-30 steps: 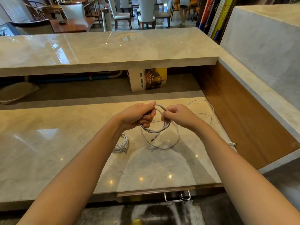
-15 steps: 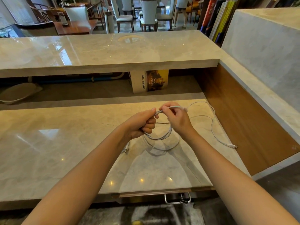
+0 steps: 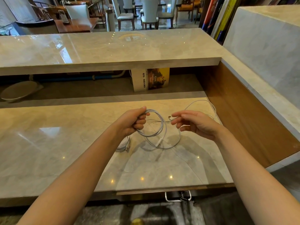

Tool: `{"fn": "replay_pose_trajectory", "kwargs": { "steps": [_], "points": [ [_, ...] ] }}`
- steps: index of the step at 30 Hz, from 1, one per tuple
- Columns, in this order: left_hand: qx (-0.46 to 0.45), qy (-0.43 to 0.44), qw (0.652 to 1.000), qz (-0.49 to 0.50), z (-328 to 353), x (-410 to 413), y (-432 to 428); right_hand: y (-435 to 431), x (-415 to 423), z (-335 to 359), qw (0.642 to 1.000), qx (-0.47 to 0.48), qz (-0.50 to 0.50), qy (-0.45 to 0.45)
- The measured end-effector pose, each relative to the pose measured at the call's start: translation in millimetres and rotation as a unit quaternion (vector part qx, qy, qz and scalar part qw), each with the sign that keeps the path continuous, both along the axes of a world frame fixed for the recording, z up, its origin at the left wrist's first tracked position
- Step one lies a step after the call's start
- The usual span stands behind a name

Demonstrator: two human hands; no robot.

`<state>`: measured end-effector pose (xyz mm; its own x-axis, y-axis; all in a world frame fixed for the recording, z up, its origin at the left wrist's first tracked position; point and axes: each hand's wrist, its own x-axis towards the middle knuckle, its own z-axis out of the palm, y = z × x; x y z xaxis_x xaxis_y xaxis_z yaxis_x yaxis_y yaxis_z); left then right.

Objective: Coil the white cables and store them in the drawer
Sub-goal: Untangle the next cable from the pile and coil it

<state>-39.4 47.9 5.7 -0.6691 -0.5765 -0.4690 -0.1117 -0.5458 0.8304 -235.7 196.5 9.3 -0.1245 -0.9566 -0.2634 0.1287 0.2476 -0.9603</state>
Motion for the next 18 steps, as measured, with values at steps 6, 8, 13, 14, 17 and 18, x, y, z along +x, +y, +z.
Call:
{"fn": "replay_pose_trajectory", "kwargs": {
  "steps": [6,8,13,14,17,18],
  "points": [
    [-0.097,-0.028,0.995,-0.010,8.2,-9.9,7.1,-18.7,32.6,14.8,0.884,0.075,0.092,0.452],
    [-0.073,-0.010,0.997,-0.010,10.7,-10.4,7.7,-22.2,35.8,10.7,0.871,0.091,0.024,0.483],
    [-0.011,0.039,0.999,-0.010,14.4,-10.9,14.9,-26.0,52.3,3.6,0.963,0.088,-0.107,0.233],
    [-0.034,0.028,0.999,-0.010,14.3,-10.6,16.1,-24.3,56.3,4.8,0.981,0.096,-0.090,0.144],
    [-0.121,-0.006,0.993,0.013,13.0,-8.6,17.5,-18.1,59.9,6.3,0.988,0.095,-0.077,-0.089],
    [-0.146,-0.011,0.989,0.024,12.7,-8.3,17.4,-16.1,59.7,5.3,0.985,0.089,-0.079,-0.129]
  ]
}}
